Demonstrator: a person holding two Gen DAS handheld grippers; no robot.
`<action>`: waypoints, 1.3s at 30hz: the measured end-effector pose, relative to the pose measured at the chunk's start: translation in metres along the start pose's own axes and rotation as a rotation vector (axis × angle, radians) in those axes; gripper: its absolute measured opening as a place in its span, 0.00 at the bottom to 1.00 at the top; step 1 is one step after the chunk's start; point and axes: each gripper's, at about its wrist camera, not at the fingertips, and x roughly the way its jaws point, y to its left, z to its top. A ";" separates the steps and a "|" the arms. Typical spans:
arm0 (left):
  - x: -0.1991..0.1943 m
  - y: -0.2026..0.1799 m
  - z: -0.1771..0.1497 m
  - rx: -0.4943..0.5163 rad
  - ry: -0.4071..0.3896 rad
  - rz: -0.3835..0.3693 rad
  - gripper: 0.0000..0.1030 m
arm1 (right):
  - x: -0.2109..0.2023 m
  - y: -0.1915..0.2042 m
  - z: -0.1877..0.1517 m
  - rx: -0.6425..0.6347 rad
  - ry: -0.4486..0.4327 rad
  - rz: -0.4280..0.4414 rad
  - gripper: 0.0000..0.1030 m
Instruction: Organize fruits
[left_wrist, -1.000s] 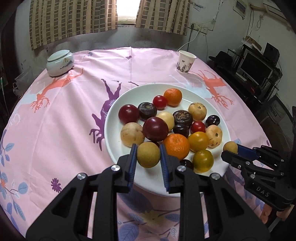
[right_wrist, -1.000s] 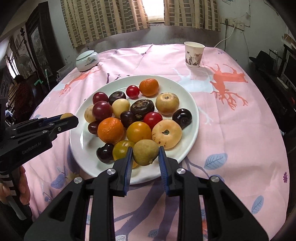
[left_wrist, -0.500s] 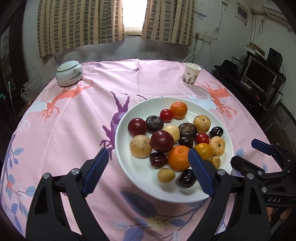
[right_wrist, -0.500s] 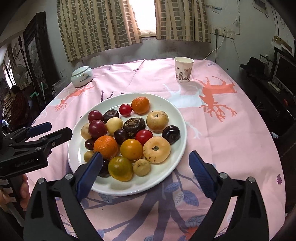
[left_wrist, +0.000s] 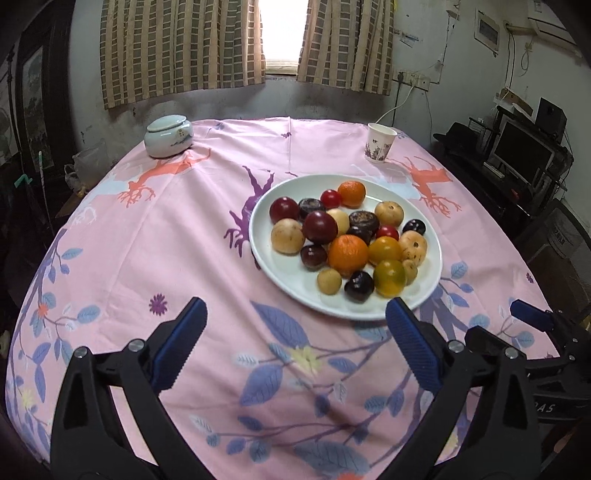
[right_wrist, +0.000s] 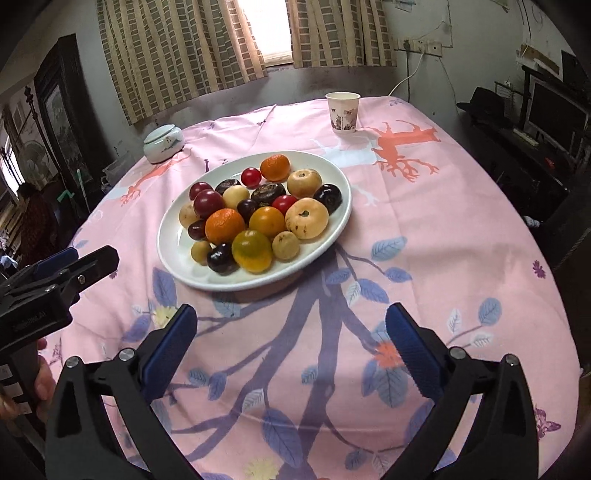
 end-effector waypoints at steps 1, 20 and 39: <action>-0.004 -0.002 -0.005 0.003 0.008 -0.007 0.96 | -0.003 0.002 -0.003 -0.014 -0.001 -0.023 0.99; -0.047 -0.017 -0.026 0.046 -0.028 -0.005 0.97 | -0.034 0.007 -0.020 -0.002 -0.010 -0.007 0.99; -0.046 -0.011 -0.020 0.045 -0.032 0.027 0.98 | -0.032 0.009 -0.021 -0.005 -0.005 -0.002 0.99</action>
